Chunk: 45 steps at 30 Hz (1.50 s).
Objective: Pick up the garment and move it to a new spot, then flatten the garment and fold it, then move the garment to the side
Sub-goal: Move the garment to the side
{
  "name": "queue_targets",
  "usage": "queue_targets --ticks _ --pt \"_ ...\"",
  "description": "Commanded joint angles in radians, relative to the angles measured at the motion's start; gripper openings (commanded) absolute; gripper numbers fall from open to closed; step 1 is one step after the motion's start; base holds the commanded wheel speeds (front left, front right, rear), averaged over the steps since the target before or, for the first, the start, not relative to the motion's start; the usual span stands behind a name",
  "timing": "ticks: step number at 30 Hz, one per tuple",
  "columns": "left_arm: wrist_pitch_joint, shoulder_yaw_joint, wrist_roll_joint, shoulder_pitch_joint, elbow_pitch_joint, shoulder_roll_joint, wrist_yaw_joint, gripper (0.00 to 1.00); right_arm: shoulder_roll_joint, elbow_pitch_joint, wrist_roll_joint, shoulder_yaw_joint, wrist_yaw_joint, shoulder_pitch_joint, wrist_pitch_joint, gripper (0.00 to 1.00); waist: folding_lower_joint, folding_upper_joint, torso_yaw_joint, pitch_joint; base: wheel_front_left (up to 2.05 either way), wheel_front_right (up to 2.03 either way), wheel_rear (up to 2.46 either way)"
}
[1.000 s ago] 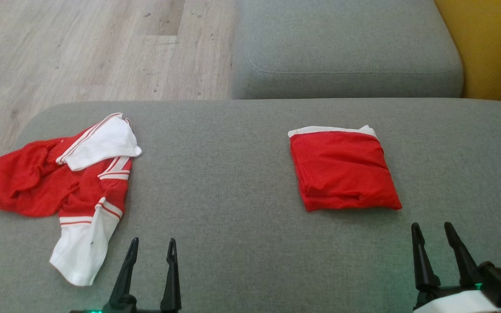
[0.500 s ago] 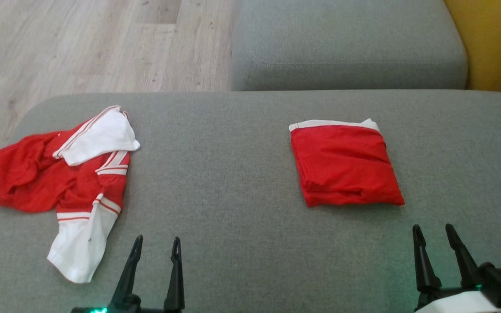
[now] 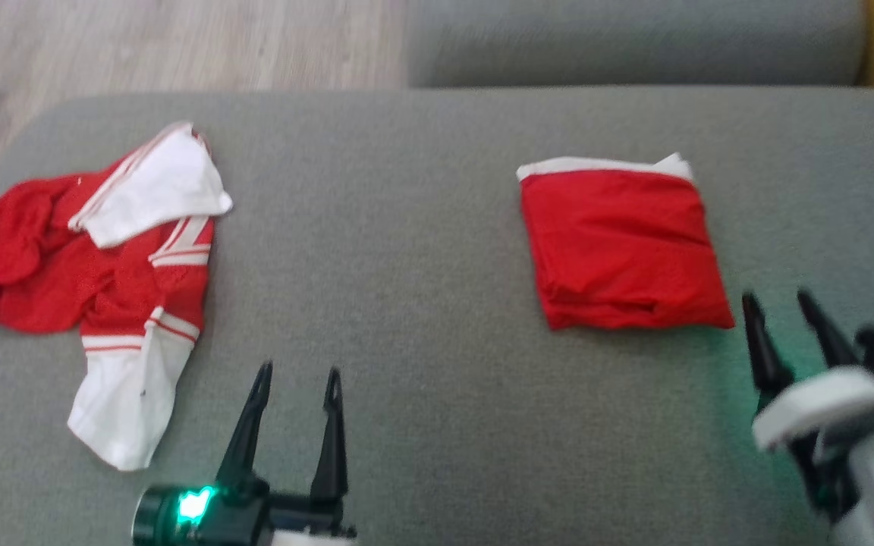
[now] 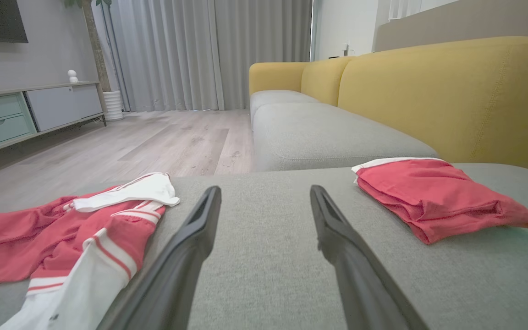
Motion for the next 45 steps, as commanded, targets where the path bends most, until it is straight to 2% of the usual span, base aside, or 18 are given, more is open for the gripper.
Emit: queue_targets --ticks 1,7,14,15,16,17,24,30,36,40,45 --pt "-0.005 0.012 -0.005 -0.065 -0.043 -0.002 0.003 1.0 -0.049 -0.012 0.037 0.04 0.007 -0.077 0.038 1.0 -0.0003 0.0 0.014 0.057 0.0 0.0 0.0" --pt "-0.005 -0.024 -0.015 -0.12 -0.056 -0.002 0.016 1.0 -0.115 0.047 0.119 0.072 0.007 -0.197 0.131 1.0 -0.0003 0.0 0.04 0.121 0.0 0.0 0.0" --pt "-0.005 -0.066 -0.037 -0.167 -0.054 -0.002 0.04 1.0 -0.146 0.124 0.263 0.169 0.007 -0.283 0.26 1.0 -0.0003 0.0 0.062 0.173 0.0 0.0 0.0" --pt "-0.005 -0.069 -0.038 -0.171 -0.053 -0.002 0.043 1.0 -0.149 0.129 0.285 0.19 0.007 -0.288 0.276 0.8 -0.0003 0.0 0.062 0.177 0.0 0.0 0.0" --pt "-0.005 -0.072 -0.04 -0.174 -0.053 -0.002 0.044 1.0 -0.153 0.129 0.306 0.21 0.007 -0.292 0.287 0.04 -0.0003 0.0 0.061 0.181 0.0 0.0 0.0" --pt "-0.005 -0.073 -0.039 -0.179 -0.054 -0.002 0.045 1.0 -0.16 0.128 0.322 0.227 0.007 -0.297 0.289 0.0 -0.0003 0.0 0.058 0.185 0.0 0.0 0.0" --pt "-0.005 -0.064 -0.021 -0.198 -0.086 -0.002 0.042 1.0 -0.248 0.134 0.33 0.268 0.007 -0.343 0.218 0.0 -0.0003 0.0 -0.024 0.226 0.0 0.0 0.0" --pt "-0.005 -0.047 0.01 -0.243 -0.108 -0.002 0.008 1.0 -0.398 0.133 0.325 0.262 0.007 -0.366 0.204 0.0 -0.0003 0.0 -0.115 0.313 0.0 0.0 0.0" --pt "-0.005 -0.028 0.037 -0.303 -0.121 -0.002 -0.018 1.0 -0.529 0.163 0.317 0.217 0.007 -0.383 0.178 0.0 -0.0003 0.0 -0.175 0.404 0.0 0.0 0.0" --pt "-0.005 -0.031 0.052 -0.336 -0.117 -0.001 -0.025 1.0 -0.58 0.218 0.271 0.185 0.007 -0.41 0.152 0.0 -0.0003 0.0 -0.194 0.44 0.0 0.0 0.0" --pt "-0.005 -0.036 0.053 -0.36 -0.111 -0.001 -0.026 1.0 -0.6 0.267 0.207 0.16 0.007 -0.448 0.137 0.0 -0.0003 0.0 -0.2 0.462 0.0 0.0 0.0"
